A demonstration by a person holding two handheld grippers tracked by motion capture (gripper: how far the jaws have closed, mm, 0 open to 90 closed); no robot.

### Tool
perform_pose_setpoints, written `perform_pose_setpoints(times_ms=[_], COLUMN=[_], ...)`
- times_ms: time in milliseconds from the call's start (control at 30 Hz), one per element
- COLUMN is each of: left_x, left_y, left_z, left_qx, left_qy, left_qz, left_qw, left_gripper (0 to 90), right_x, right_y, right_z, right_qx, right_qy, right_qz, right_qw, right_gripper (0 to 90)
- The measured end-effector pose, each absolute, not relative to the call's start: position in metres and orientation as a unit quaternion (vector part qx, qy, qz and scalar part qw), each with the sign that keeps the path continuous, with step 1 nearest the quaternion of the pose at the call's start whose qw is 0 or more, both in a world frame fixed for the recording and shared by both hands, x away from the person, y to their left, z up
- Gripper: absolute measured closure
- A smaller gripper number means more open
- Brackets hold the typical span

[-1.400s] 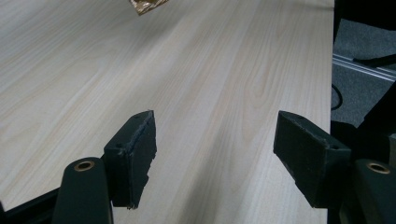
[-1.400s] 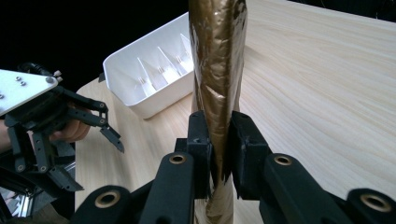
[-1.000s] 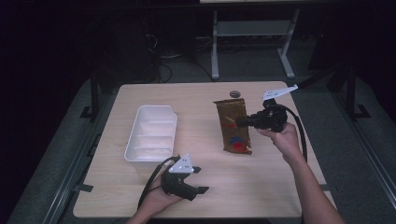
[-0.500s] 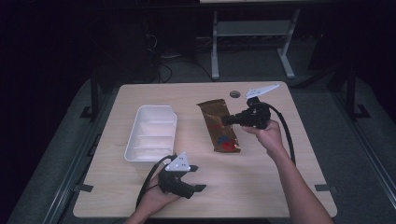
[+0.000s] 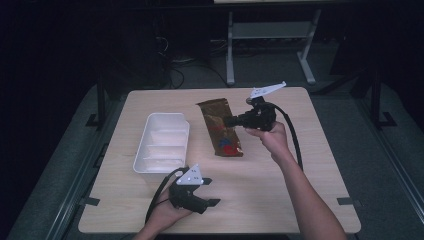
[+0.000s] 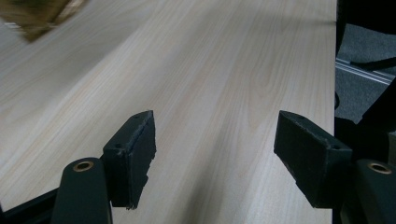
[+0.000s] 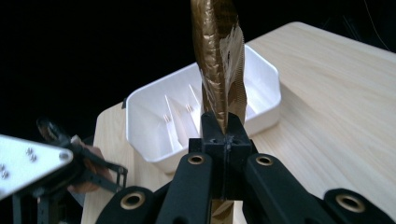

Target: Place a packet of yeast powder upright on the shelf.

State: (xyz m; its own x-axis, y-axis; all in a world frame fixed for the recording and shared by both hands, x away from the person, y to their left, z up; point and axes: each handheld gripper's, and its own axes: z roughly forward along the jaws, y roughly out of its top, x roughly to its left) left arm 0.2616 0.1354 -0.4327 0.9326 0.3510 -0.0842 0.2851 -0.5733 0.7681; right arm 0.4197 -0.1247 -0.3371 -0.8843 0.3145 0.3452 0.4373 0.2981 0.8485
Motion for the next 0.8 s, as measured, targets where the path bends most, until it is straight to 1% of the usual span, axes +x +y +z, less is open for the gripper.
perform_pose_setpoints(times_ms=[33, 267, 800], left_x=[0.261, 0.26, 0.25], left_y=[0.136, 0.138, 0.146], left_z=[-0.433, -0.433, -0.431], left_qx=[0.886, 0.887, 0.887], left_qy=[0.181, 0.179, 0.178], left_qz=[0.036, 0.034, 0.04], left_qw=[0.426, 0.425, 0.424], left_gripper=[28.6, 28.7, 28.7], right_x=[0.421, 0.429, 0.44], right_y=[-0.116, -0.092, -0.046], right_z=[-0.333, -0.325, -0.324], right_qx=[-0.228, -0.216, -0.206], right_qy=[-0.802, -0.792, -0.78], right_qz=[-0.549, -0.568, -0.584], right_qw=[0.056, 0.063, 0.088], right_gripper=[90.0, 90.0, 90.0])
